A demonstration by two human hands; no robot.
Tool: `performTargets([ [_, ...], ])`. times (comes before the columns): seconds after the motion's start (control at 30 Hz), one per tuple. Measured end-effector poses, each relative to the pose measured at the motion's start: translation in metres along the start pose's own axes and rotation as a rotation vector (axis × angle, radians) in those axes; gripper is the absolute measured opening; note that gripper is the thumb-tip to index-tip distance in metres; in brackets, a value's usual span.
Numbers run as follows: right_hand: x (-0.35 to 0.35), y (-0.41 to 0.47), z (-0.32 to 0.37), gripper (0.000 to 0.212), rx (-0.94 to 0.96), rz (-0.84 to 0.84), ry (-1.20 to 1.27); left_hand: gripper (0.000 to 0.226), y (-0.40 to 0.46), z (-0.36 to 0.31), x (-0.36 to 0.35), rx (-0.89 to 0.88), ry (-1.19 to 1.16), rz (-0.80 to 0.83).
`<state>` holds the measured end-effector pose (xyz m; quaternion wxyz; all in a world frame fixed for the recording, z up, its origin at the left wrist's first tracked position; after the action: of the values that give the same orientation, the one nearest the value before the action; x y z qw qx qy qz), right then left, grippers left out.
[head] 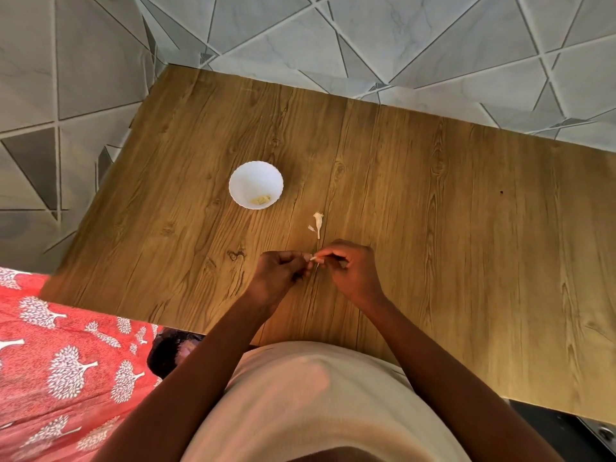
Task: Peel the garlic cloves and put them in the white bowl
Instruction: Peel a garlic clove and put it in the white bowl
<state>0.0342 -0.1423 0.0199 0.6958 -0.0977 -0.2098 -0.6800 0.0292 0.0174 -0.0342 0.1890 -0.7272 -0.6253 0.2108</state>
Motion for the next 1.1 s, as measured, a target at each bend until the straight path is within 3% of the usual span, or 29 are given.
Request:
performTargets([
  [0.1,0.0,0.0,-0.001,0.012,-0.009,-0.015,0.003,0.012,0.001,0.005,0.004,0.006,0.022,-0.029],
  [0.33,-0.006,-0.001,-0.015,0.006,-0.148,-0.002,0.018,0.016,-0.004,-0.019,0.003,-0.231,0.202,-0.047],
  [0.67,-0.014,0.0,-0.006,0.01,-0.075,0.117,-0.087,0.007,-0.003,-0.025,0.008,-0.415,0.539,-0.168],
  [1.1,-0.01,-0.001,-0.01,0.008,-0.054,0.112,-0.184,0.011,-0.002,-0.02,0.004,-0.371,0.554,-0.129],
])
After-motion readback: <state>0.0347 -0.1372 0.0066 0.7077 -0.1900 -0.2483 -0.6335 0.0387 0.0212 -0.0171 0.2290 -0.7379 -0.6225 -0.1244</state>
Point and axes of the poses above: each hand's wrist, its own y-axis towards the middle knuckle, its own x-axis out of the back of the hand, z = x × y, the point moved 8 cm from there along y, towards the middle knuckle, and after that the axes turned 5 degrees about y, right-handed, at the moved point
